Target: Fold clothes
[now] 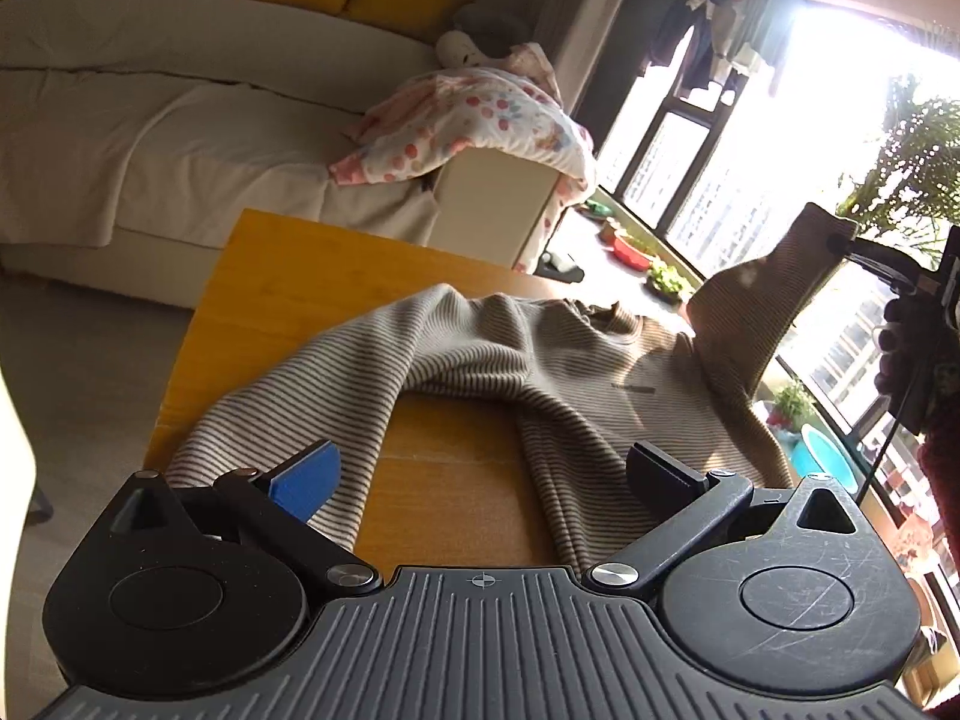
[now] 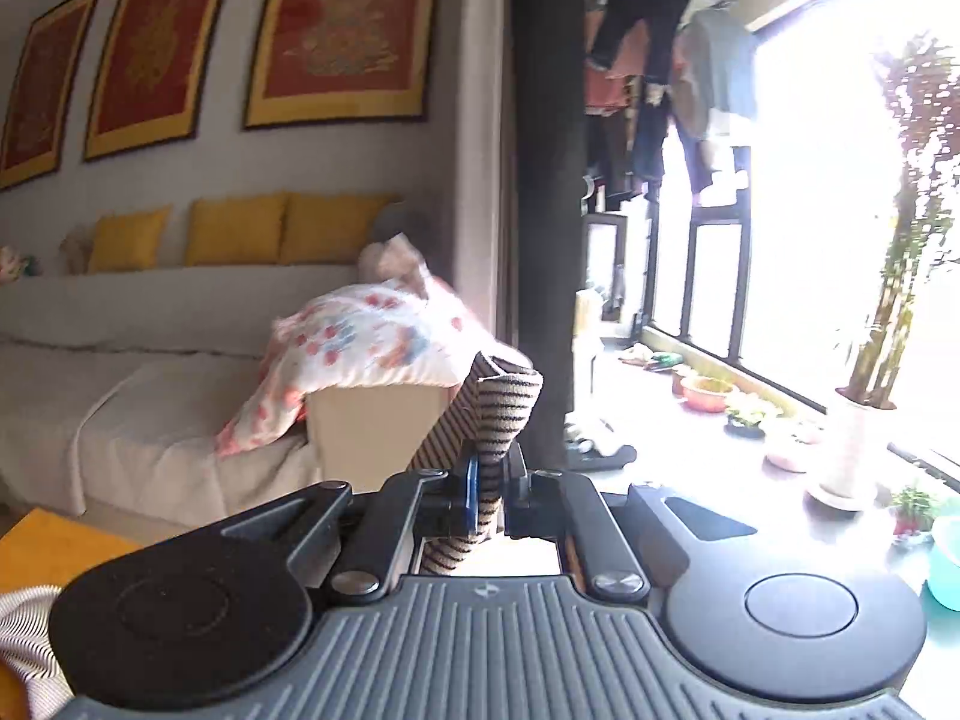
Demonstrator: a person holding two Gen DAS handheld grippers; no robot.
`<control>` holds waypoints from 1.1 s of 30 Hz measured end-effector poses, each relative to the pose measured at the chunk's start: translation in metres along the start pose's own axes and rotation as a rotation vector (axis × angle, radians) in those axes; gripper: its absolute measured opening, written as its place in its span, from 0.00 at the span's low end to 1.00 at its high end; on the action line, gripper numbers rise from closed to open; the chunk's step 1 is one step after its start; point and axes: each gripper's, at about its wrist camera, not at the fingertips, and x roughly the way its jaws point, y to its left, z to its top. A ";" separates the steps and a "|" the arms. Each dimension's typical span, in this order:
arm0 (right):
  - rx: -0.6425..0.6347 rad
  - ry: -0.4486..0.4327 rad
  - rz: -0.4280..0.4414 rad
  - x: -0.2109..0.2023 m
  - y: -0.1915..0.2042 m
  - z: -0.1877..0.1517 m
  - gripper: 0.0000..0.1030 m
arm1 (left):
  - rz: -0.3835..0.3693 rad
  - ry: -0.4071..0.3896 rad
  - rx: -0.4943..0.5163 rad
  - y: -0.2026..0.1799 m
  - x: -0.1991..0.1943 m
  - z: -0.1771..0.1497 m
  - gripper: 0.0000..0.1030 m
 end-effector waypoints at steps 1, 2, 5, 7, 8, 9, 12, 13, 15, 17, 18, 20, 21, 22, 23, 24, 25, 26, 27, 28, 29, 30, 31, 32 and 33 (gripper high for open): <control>-0.003 -0.022 -0.030 -0.004 -0.011 0.007 0.07 | -0.013 0.001 -0.008 -0.001 0.003 0.000 1.00; -0.013 -0.036 -0.041 -0.007 -0.016 0.012 0.07 | -0.024 0.000 -0.013 -0.002 0.005 0.001 1.00; -0.058 -0.060 -0.031 -0.010 -0.012 0.021 0.07 | -0.047 -0.012 -0.024 -0.008 0.007 0.003 1.00; -0.097 -0.061 0.013 -0.010 0.007 0.019 0.07 | -0.051 -0.027 -0.038 -0.009 0.004 0.004 1.00; -0.113 -0.052 0.048 -0.009 0.021 0.015 0.07 | -0.051 -0.036 -0.047 -0.008 0.001 0.004 1.00; -0.130 -0.040 0.087 -0.006 0.037 0.010 0.07 | -0.044 -0.047 -0.058 -0.005 -0.003 0.005 1.00; -0.242 0.008 0.191 -0.004 0.091 -0.019 0.07 | -0.021 -0.082 -0.094 0.005 -0.019 0.007 1.00; -0.281 0.024 0.220 -0.004 0.107 -0.030 0.07 | -0.013 -0.094 -0.106 0.009 -0.024 0.007 1.00; -0.366 0.057 0.273 -0.008 0.140 -0.055 0.07 | 0.002 -0.117 -0.129 0.016 -0.034 0.009 1.00; -0.445 0.091 0.318 -0.012 0.170 -0.078 0.07 | 0.018 -0.134 -0.143 0.022 -0.042 0.010 1.00; -0.474 0.108 0.331 -0.015 0.183 -0.088 0.07 | 0.025 -0.142 -0.150 0.025 -0.046 0.010 1.00; -0.532 0.143 0.356 -0.020 0.208 -0.107 0.07 | 0.029 -0.149 -0.167 0.031 -0.049 0.011 1.00; -0.561 0.160 0.369 -0.022 0.221 -0.117 0.07 | 0.029 -0.151 -0.177 0.033 -0.049 0.011 1.00; -0.576 0.188 0.383 -0.022 0.231 -0.124 0.07 | 0.029 -0.153 -0.184 0.035 -0.050 0.010 1.00; -0.582 0.224 0.397 -0.020 0.239 -0.130 0.08 | 0.028 -0.155 -0.190 0.036 -0.050 0.010 1.00; -0.590 0.262 0.421 -0.019 0.246 -0.136 0.15 | 0.028 -0.157 -0.192 0.037 -0.051 0.010 1.00; -0.588 0.293 0.460 -0.020 0.249 -0.140 0.17 | 0.028 -0.159 -0.192 0.038 -0.052 0.009 1.00; -0.580 0.319 0.505 -0.021 0.251 -0.144 0.23 | 0.032 -0.162 -0.189 0.041 -0.054 0.008 1.00; -0.566 0.332 0.539 -0.025 0.251 -0.145 0.29 | 0.039 -0.166 -0.189 0.043 -0.055 0.008 1.00; -0.546 0.334 0.551 -0.030 0.251 -0.143 0.33 | 0.046 -0.171 -0.192 0.047 -0.057 0.008 1.00; -0.519 0.324 0.556 -0.039 0.250 -0.138 0.38 | 0.053 -0.178 -0.200 0.051 -0.058 0.008 1.00; -0.489 0.310 0.563 -0.049 0.249 -0.132 0.41 | 0.060 -0.188 -0.211 0.056 -0.060 0.009 1.00; -0.458 0.296 0.569 -0.059 0.247 -0.125 0.42 | 0.067 -0.200 -0.225 0.061 -0.062 0.010 1.00; -0.406 0.307 0.612 -0.070 0.247 -0.119 0.45 | 0.075 -0.213 -0.240 0.066 -0.064 0.011 1.00; -0.342 0.332 0.676 -0.080 0.248 -0.113 0.48 | 0.079 -0.224 -0.251 0.069 -0.066 0.012 1.00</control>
